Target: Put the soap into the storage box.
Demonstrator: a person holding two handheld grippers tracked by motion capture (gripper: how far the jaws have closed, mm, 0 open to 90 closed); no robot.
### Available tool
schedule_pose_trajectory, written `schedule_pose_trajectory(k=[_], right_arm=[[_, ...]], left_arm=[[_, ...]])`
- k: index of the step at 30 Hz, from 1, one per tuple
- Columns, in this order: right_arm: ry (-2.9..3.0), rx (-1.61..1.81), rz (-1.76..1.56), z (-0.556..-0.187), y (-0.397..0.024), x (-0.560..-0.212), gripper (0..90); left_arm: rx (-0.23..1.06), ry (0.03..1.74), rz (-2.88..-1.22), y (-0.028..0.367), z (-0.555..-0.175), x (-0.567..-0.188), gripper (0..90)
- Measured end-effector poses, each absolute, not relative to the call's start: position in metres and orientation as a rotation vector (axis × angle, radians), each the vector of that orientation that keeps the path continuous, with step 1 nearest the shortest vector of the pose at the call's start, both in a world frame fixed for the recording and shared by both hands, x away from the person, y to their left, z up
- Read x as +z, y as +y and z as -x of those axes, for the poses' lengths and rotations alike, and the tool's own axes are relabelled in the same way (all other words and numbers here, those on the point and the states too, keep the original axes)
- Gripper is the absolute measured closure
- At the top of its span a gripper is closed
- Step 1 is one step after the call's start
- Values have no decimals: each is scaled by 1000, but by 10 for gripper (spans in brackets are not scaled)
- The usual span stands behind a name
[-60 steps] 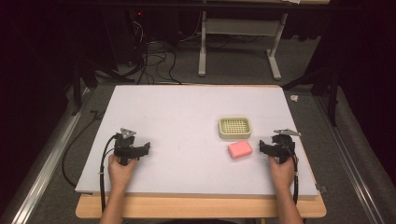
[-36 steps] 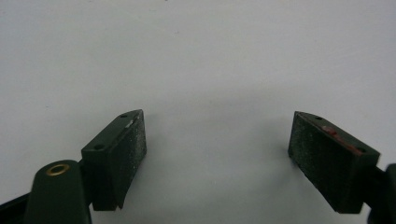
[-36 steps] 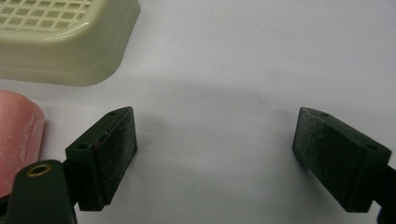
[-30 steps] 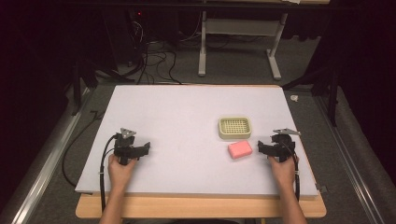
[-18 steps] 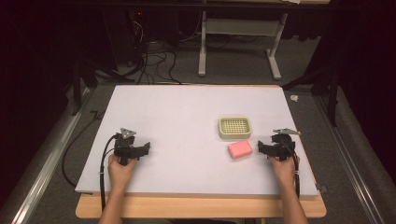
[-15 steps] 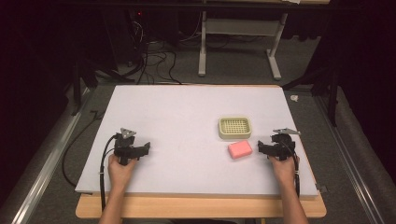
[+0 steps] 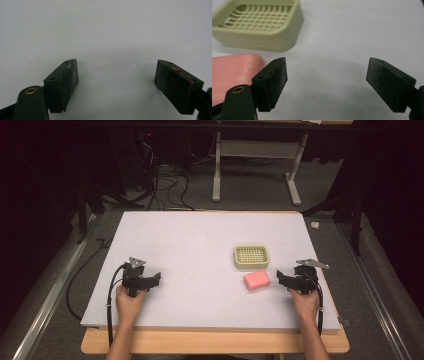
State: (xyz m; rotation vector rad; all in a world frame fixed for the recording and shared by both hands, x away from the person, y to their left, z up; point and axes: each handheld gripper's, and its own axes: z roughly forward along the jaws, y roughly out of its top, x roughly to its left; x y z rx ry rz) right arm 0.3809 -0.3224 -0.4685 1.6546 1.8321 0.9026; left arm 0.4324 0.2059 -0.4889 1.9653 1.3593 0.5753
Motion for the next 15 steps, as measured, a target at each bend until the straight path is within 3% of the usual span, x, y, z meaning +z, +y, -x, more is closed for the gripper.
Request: schedule_pose_trajectory(k=[15], right_arm=[[1905,1036,-1539,-369,-288,-457,137]], left_arm=[[580,1359,-1964,206,-432,-489,197]])
